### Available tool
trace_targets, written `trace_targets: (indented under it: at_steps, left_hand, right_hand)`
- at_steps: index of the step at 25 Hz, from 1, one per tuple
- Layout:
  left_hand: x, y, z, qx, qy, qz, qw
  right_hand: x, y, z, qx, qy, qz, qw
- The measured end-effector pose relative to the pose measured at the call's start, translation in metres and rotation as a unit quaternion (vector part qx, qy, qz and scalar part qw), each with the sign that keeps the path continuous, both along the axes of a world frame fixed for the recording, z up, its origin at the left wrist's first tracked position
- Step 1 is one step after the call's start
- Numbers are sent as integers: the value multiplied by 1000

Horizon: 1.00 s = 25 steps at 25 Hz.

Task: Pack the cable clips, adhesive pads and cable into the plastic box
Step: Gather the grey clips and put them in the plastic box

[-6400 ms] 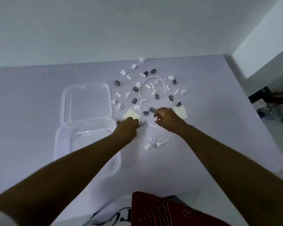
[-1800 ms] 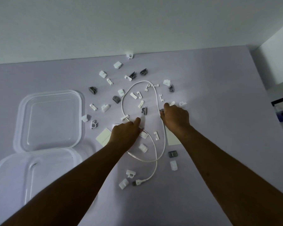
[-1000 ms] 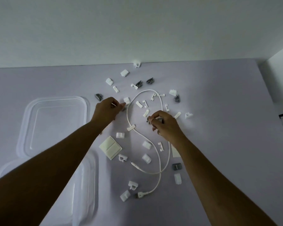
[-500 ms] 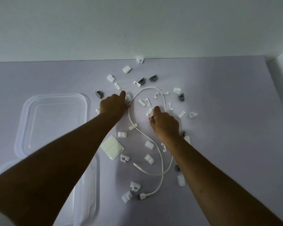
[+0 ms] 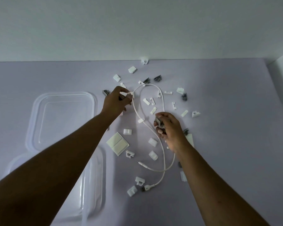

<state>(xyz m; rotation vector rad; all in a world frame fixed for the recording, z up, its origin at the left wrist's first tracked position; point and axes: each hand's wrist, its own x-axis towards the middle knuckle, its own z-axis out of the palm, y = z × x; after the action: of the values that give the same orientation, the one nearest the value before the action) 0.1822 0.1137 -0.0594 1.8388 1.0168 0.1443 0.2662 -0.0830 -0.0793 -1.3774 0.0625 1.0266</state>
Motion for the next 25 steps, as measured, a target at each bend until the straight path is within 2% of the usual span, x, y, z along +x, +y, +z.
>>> trace_targets:
  at_steps: [1, 3, 9, 15, 17, 20, 22, 23, 25]
  left_hand:
    - [-5, -1, 1, -15, -7, -1, 1000]
    - [-16, -3, 1, -20, 9, -27, 999]
    - [-27, -7, 6, -117, -23, 53, 991]
    - [-58, -9, 25, -170, -50, 135, 975]
    - [-79, -11, 39, -246, -125, 145, 950]
    - [-139, -17, 56, -393, -218, 140, 882]
    - [-193, -24, 61, -465, -204, 158, 847]
    - [-219, -29, 62, -485, -170, 166, 841]
    - [-265, -39, 61, -473, -55, 158, 865]
  right_hand:
    - [-5, -3, 2, 41, 73, -23, 996]
    - [-14, -6, 5, 70, 141, -33, 987]
    - [-30, -14, 16, 148, 234, -74, 958]
    - [-50, -7, 33, 218, 253, -62, 941]
    - [-60, -1, 41, 223, 266, -41, 937]
    - [-90, 10, 51, 198, 279, 25, 939]
    - [-115, 16, 57, 183, 279, 87, 939]
    - [-126, 19, 59, 171, 271, 119, 940]
    - [-148, 26, 65, 137, 241, 176, 944]
